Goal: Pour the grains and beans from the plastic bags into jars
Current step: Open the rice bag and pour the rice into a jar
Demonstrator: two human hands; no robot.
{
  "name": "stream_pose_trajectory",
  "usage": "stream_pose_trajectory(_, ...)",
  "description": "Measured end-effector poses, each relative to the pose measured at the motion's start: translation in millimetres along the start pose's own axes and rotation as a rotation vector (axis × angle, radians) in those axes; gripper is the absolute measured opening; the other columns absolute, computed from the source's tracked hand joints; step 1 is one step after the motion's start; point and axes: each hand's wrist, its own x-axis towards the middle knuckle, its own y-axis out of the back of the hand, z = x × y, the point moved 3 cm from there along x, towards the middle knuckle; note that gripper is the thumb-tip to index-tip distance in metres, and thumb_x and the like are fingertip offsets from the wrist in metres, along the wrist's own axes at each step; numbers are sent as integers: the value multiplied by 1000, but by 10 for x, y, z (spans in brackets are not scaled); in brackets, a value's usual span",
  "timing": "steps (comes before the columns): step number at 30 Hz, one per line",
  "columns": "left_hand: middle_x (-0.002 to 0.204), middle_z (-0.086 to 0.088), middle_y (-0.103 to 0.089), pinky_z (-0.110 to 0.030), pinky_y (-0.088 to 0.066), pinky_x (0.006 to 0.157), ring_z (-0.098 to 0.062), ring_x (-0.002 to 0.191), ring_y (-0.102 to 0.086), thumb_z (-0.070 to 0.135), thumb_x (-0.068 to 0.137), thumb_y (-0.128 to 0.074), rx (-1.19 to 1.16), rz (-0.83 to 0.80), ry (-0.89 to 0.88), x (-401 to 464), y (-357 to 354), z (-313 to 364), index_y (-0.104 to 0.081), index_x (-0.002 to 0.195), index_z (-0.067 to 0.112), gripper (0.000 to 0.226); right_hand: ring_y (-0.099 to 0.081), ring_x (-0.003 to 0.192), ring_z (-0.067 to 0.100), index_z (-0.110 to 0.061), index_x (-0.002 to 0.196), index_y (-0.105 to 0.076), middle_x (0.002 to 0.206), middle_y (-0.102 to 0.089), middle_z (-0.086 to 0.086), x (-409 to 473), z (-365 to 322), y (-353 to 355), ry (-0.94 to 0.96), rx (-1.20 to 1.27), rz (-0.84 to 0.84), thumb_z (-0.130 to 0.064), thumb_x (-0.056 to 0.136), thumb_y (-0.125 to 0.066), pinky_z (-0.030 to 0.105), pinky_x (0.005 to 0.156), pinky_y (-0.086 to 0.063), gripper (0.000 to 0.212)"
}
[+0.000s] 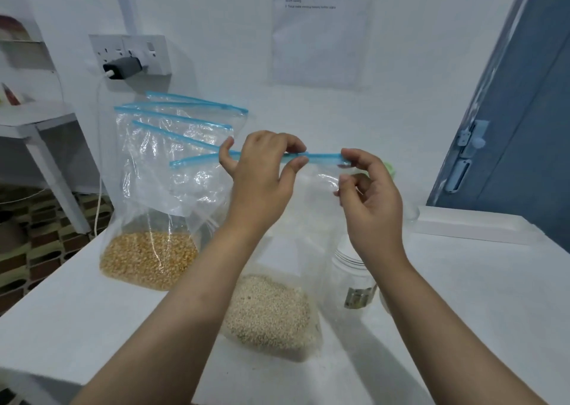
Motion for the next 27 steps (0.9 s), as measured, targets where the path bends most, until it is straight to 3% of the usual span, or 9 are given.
stream_pose_trajectory(4,99,16,-56,-43,-1,112,-10,115,-49,31,92,-57,78,-28,-1,40,160,-234,-63,99,27,9,-60,85,31,-24,121,-60,105,-60,-20,9,53,13,-11,-31,24,-1,99,-52,26,73,-52,33)
stream_pose_trajectory(9,102,9,-61,-46,0,112,-18,119,-50,24,94,-58,189,-27,43,44,392,-605,-61,99,25,6,-57,82,32,-29,120,-60,103,-63,0,-42,126,78,-63,-78,106,-3,100,-51,23,66,-47,35)
stream_pose_trajectory(15,106,13,-61,-43,-1,114,-11,113,-52,22,99,-56,96,-83,173,37,510,-907,-58,103,26,6,-52,70,13,-28,125,-61,90,-64,-5,-224,157,143,-102,-112,197,-8,101,-51,28,63,-46,33)
stream_pose_trajectory(16,104,16,-60,-43,-6,115,-3,108,-53,21,99,-57,26,-88,171,36,525,-939,-57,101,27,7,-53,71,13,-29,125,-61,94,-66,-5,-239,153,144,-104,-121,215,-8,101,-51,29,64,-47,33)
stream_pose_trajectory(18,97,19,-60,-34,-30,107,13,91,-53,18,97,-60,-156,-95,191,27,555,-1002,-57,99,26,9,-58,76,14,-29,124,-61,102,-67,-2,-258,142,139,-100,-154,241,-8,101,-52,31,69,-51,33)
stream_pose_trajectory(20,95,19,-61,-16,-40,87,15,82,-53,15,95,-64,-312,-78,249,3,595,-1054,-60,97,24,10,-63,85,19,-31,123,-61,108,-66,1,-273,132,114,-86,-208,239,-8,100,-51,33,75,-53,34)
stream_pose_trajectory(22,93,16,-63,-9,-41,78,8,82,-57,14,94,-66,-419,-45,322,-9,611,-1095,-60,93,29,16,-62,90,21,-32,121,-60,110,-65,2,-279,131,96,-80,-240,239,-7,99,-52,36,77,-53,35)
stream_pose_trajectory(24,90,16,-64,-12,-46,77,-3,81,-65,12,95,-65,-493,-23,392,-7,606,-1123,-59,89,34,23,-61,89,21,-34,120,-60,111,-65,1,-285,143,101,-84,-259,262,-6,99,-51,39,78,-53,36)
stream_pose_trajectory(27,93,16,-58,-26,-53,85,-1,74,-65,4,96,-59,-579,9,392,24,617,-1106,-53,92,34,31,-62,90,22,-39,118,-58,110,-64,2,-307,151,125,-104,-279,294,-8,99,-50,45,79,-54,37)
